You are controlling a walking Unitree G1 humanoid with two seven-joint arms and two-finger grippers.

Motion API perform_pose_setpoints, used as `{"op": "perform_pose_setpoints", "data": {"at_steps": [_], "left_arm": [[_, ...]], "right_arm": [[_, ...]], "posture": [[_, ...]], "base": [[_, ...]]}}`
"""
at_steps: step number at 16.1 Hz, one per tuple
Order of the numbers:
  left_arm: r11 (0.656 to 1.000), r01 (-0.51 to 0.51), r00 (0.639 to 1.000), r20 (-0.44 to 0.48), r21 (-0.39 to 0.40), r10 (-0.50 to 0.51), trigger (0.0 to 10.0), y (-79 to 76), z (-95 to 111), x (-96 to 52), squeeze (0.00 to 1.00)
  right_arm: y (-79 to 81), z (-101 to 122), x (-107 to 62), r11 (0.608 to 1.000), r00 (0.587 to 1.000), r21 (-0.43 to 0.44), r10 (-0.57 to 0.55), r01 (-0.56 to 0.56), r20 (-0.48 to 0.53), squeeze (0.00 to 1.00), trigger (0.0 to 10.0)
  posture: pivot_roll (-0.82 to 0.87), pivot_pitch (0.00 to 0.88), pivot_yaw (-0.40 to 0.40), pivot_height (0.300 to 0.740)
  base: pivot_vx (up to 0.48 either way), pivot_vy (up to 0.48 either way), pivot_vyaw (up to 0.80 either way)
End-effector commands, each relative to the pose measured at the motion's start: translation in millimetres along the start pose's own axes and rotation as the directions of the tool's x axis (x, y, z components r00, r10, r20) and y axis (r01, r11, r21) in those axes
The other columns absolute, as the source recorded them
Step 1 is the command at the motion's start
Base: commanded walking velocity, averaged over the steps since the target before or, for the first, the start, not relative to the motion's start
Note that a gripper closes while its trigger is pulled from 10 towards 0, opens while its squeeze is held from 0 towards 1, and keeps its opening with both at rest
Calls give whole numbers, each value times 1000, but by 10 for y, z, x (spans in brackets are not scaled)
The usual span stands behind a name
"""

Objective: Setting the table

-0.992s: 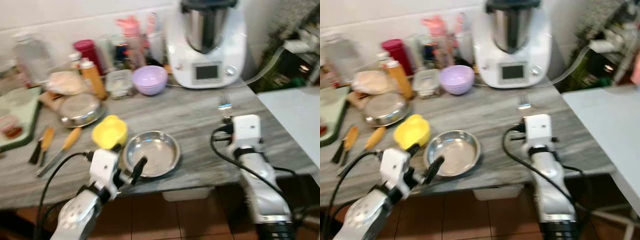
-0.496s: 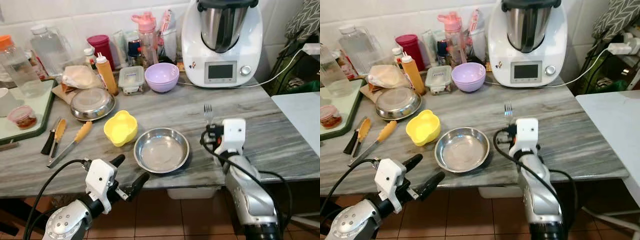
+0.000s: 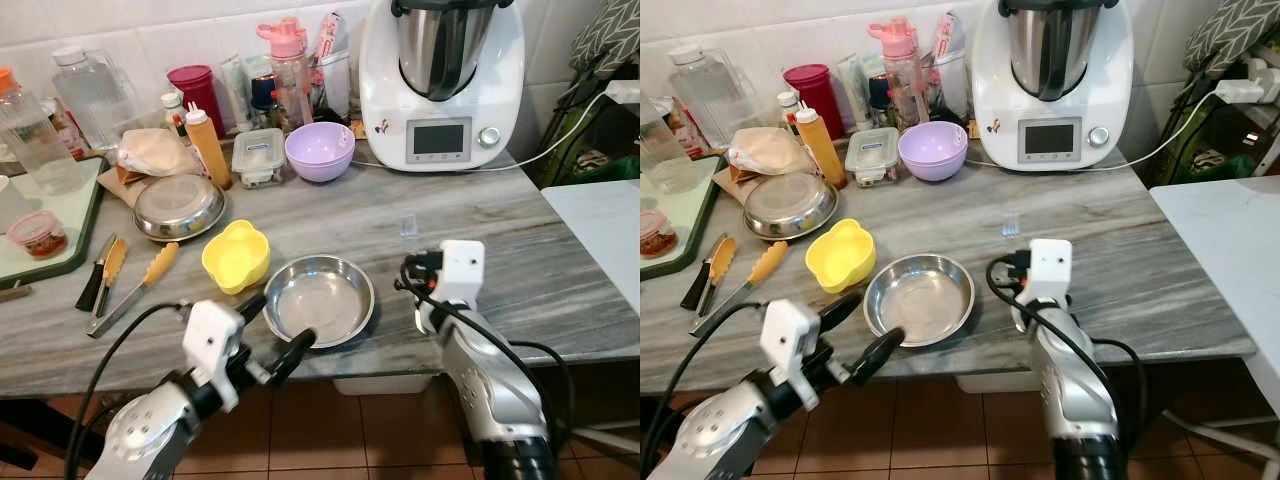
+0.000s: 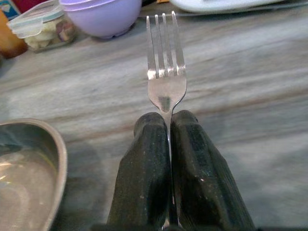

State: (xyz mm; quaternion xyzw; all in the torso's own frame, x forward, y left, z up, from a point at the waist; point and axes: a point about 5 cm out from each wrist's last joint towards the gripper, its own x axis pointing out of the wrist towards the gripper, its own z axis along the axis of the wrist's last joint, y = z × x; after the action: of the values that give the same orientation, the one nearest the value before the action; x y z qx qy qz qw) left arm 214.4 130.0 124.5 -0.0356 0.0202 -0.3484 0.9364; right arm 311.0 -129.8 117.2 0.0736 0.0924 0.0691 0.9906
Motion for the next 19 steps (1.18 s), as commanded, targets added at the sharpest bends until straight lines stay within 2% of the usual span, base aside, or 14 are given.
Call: {"op": "perform_pose_setpoints", "data": {"at_steps": [1, 4, 7, 15, 19], "left_arm": [[999, 8, 1000, -4, -34, -8, 10000, 0, -14, 2, 0], [998, 48, 999, -21, -41, -49, 10000, 10, -75, 40, 0], [994, 103, 994, -30, -29, -103, 10000, 6, -90, 86, 0], [993, 114, 993, -26, -33, -115, 10000, 5, -111, 147, 0], [994, 109, 994, -23, -32, -109, 10000, 2, -100, 147, 0]], "right_arm": [[25, -10, 33, 1000, 1000, 31, 2, -1, -22, 0, 10000], [57, -127, 42, 997, 996, 76, 17, -10, -90, 0, 10000], [56, -178, 30, 997, 993, 74, 26, -17, -113, 0, 10000], [139, -292, 34, 987, 977, 146, 99, -72, -190, 0, 10000], [135, -337, 23, 989, 972, 126, 102, -76, -214, 0, 10000]], "posture": [[-218, 52, 95, 740], [-219, 46, 84, 740], [-233, 39, 86, 740], [-234, 35, 87, 740], [-230, 34, 89, 740]], "base": [[0, 0, 0], [0, 0, 0], [0, 0, 0], [0, 0, 0], [0, 0, 0]]}}
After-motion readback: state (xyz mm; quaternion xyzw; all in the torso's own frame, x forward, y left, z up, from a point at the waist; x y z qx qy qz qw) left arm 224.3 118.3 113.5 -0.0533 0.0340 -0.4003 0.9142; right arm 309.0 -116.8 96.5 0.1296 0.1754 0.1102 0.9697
